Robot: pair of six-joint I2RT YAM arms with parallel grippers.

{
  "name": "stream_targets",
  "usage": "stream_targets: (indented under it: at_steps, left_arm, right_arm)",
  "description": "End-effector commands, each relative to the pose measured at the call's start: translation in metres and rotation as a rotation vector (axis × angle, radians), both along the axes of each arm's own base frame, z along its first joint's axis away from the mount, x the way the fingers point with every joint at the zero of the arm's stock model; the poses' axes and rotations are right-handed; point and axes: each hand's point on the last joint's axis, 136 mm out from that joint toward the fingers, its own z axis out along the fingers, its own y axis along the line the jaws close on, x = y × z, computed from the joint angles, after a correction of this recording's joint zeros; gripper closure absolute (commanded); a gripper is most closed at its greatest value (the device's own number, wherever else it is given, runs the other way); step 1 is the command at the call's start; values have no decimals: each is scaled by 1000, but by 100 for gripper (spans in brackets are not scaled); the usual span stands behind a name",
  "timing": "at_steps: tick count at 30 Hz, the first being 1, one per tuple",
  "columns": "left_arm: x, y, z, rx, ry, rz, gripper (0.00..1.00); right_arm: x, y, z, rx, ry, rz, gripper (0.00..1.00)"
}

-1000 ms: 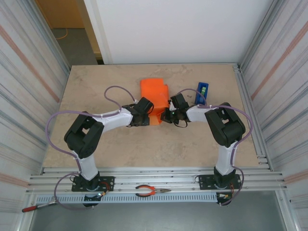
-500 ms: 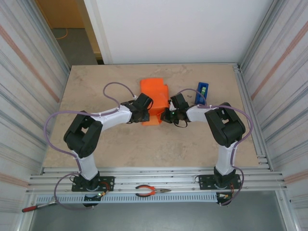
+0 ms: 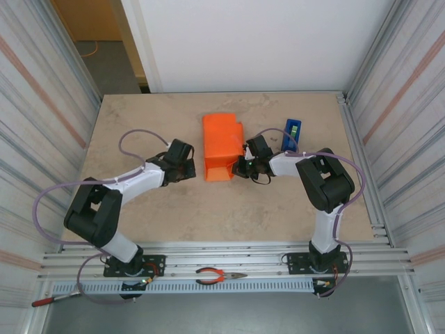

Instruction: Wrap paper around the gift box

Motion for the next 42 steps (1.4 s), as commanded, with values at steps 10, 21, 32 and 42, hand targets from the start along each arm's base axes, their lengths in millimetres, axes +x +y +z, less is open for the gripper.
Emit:
stream_targets:
  at_steps: [10, 21, 32, 42]
  left_arm:
    - [13, -48, -21, -126, 39, -155, 100]
    - [9, -80, -35, -161, 65, -237, 100]
    - [18, -95, -28, -210, 2, -267, 100]
    - [28, -106, -23, -246, -47, -289, 100]
  right_arm:
    - [-32, -14, -44, -113, 131, 23, 100]
    - [-34, -14, -47, -117, 141, 24, 100]
    - [-35, -15, -49, -128, 146, 23, 100]
    - [-37, -15, -52, -138, 153, 24, 100]
